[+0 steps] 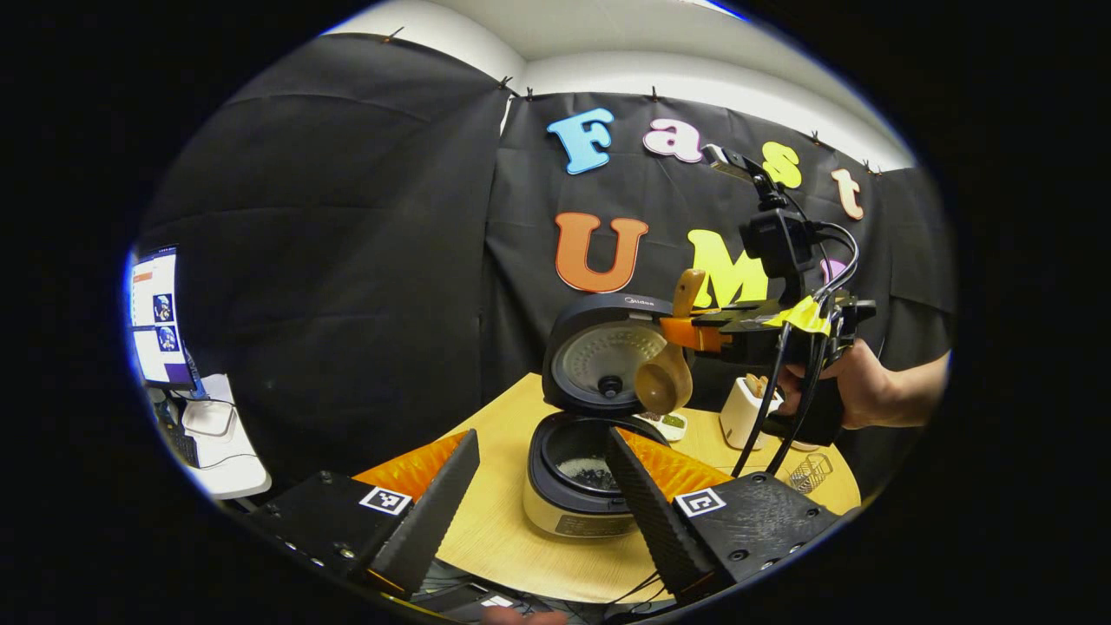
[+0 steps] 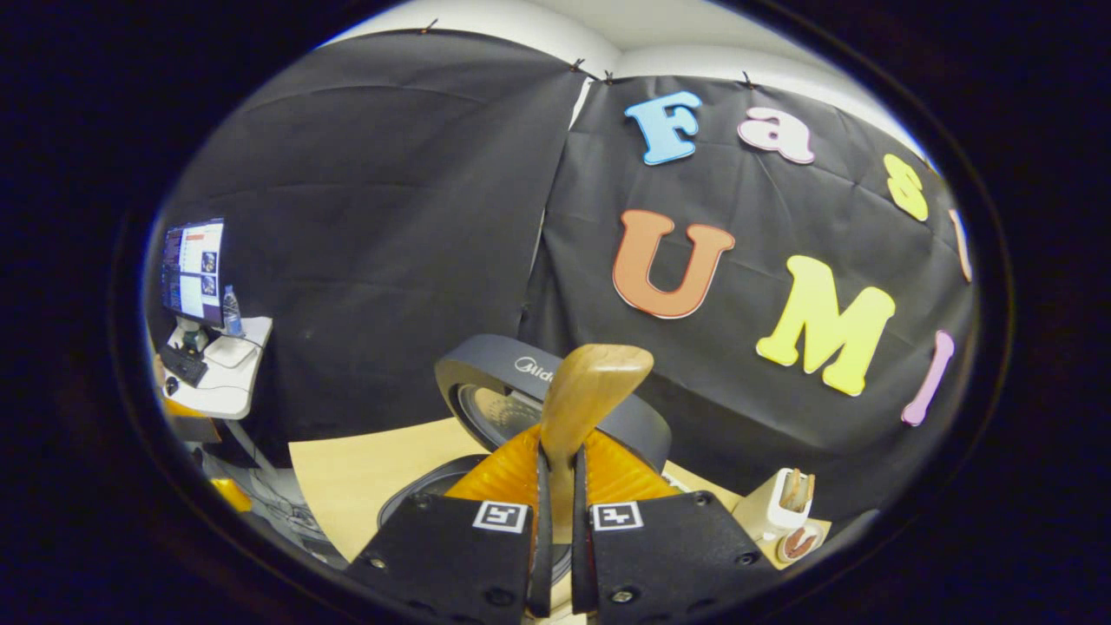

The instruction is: Close the left gripper, press the button to open the rice cooker; take a wooden spoon from the chopstick holder with the right hand, scoop a spoonful of rice and pour it into the rice cooker, then put the wooden spoon back into the chopstick holder.

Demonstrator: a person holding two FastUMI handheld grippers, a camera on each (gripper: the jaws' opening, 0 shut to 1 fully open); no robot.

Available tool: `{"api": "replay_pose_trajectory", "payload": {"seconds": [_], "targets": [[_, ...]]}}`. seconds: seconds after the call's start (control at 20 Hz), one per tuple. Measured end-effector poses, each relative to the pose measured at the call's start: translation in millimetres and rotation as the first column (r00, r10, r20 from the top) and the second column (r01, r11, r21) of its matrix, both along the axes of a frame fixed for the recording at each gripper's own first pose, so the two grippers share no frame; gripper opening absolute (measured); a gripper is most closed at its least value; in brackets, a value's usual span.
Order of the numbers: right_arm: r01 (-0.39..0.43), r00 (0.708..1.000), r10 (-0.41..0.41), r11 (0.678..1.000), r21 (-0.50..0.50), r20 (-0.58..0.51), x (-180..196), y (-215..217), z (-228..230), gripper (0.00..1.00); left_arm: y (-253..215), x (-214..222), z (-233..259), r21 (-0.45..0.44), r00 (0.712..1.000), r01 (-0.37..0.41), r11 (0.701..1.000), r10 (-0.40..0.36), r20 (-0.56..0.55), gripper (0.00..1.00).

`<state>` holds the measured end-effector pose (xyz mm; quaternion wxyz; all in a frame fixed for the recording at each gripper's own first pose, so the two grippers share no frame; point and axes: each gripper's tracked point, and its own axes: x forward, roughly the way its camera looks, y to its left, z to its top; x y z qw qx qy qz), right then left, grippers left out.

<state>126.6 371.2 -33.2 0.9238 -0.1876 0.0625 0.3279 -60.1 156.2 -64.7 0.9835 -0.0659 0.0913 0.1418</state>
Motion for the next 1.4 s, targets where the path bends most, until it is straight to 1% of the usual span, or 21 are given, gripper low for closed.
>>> {"api": "replay_pose_trajectory", "payload": {"seconds": [0.2,0.4,0.6,0.75,0.85,1.0,1.15,1.2,1.25,1.4], "targets": [[0.001,1.000,-0.002,1.000,0.019,0.005,-2.8,-5.7,7.2,0.14,-5.5,0.1,-1.1,-0.004,1.000,0.008,1.000,-0.008,-0.004,0.95],[0.003,1.000,-0.003,0.998,0.068,-0.008,-3.2,-14.2,18.1,0.14,-11.4,0.0,0.6,0.016,1.000,0.022,1.000,-0.022,-0.014,0.95],[0.019,0.998,-0.010,0.989,0.149,-0.057,-8.1,-30.2,29.8,0.14,-22.6,3.7,5.1,0.030,0.999,0.039,0.999,-0.039,-0.018,0.95],[0.030,0.995,-0.007,0.972,0.232,-0.100,-11.9,-51.5,43.3,0.14,-32.6,4.2,8.1,0.042,0.999,0.051,0.998,-0.050,-0.019,0.95],[0.054,0.993,-0.021,0.957,0.284,-0.119,-12.2,-74.4,52.1,0.14,-41.9,8.1,12.9,0.042,0.998,0.064,0.997,-0.063,-0.016,0.95],[0.119,0.985,-0.064,0.927,0.356,-0.163,-7.8,-121.2,58.7,0.14,-53.4,15.4,20.7,0.052,0.997,0.075,0.996,-0.075,-0.010,0.95],[0.230,0.965,-0.151,0.882,0.411,-0.215,4.6,-187.1,60.3,0.14,-63.9,24.7,30.1,0.054,0.996,0.086,0.995,-0.086,0.011,0.95],[0.269,0.955,-0.185,0.865,0.423,-0.230,10.3,-213.2,59.2,0.14,-68.7,29.1,34.7,0.052,0.995,0.094,0.994,-0.095,0.021,1.00],[0.311,0.944,-0.223,0.846,0.434,-0.243,16.2,-240.7,57.8,0.14,-73.0,33.8,38.4,0.053,0.994,0.103,0.993,-0.105,0.031,0.95],[0.436,0.898,-0.345,0.777,0.455,-0.272,33.8,-325.5,50.8,0.14,-83.5,49.7,46.0,0.075,0.990,0.131,0.988,-0.135,0.042,0.95]]}}
